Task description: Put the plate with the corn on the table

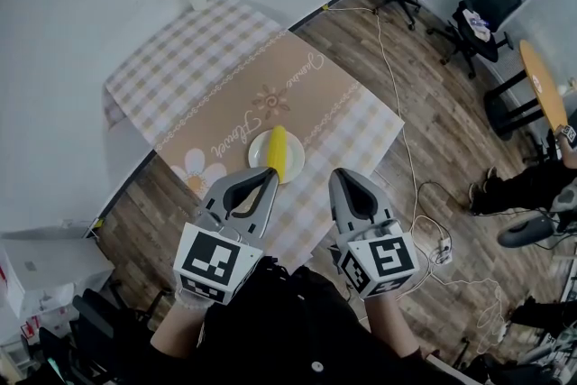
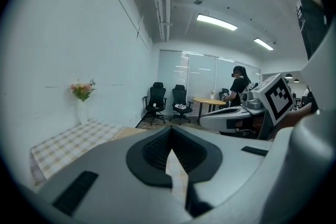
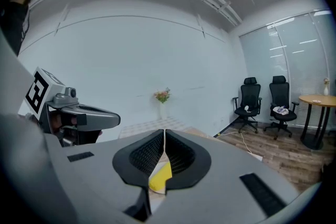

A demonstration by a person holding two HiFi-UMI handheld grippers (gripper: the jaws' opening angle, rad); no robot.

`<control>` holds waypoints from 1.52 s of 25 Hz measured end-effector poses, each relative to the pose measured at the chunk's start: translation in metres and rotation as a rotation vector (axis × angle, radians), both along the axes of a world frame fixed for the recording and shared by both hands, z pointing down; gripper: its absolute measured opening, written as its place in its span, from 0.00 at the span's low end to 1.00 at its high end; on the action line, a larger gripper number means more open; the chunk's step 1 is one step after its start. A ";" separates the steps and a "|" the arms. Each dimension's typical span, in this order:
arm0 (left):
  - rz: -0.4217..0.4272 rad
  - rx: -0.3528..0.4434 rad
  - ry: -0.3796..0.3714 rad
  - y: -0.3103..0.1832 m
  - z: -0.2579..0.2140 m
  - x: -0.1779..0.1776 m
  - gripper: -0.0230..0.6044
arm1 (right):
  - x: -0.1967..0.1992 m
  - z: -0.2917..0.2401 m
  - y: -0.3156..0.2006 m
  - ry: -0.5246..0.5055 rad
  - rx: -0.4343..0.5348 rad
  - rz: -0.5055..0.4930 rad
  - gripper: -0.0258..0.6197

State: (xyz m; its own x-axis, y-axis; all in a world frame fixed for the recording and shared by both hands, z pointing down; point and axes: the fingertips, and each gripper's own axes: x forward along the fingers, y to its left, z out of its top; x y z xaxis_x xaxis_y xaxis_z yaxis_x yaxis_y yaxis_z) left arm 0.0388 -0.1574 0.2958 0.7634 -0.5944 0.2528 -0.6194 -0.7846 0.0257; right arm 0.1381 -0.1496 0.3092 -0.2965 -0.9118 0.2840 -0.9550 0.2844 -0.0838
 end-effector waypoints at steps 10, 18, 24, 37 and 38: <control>0.004 -0.016 0.010 0.001 0.004 -0.001 0.06 | -0.005 0.001 0.001 0.016 -0.005 -0.004 0.11; -0.014 -0.029 0.038 0.000 0.002 -0.004 0.06 | -0.008 0.001 0.001 0.024 -0.005 -0.009 0.11; -0.010 -0.040 0.041 -0.001 0.005 -0.003 0.06 | -0.011 0.003 0.001 0.023 -0.010 -0.016 0.11; -0.013 -0.055 0.043 -0.003 0.009 -0.003 0.06 | -0.013 0.005 -0.001 0.019 -0.017 -0.026 0.11; -0.012 -0.056 0.044 -0.003 0.010 -0.003 0.06 | -0.013 0.006 0.000 0.019 -0.019 -0.027 0.11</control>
State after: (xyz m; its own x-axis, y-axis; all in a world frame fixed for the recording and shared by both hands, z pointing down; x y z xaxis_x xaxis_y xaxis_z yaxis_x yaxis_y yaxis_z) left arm 0.0359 -0.1599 0.3057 0.7674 -0.5892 0.2529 -0.6260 -0.7738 0.0968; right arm 0.1254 -0.1499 0.3152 -0.3155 -0.8980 0.3067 -0.9484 0.3088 -0.0715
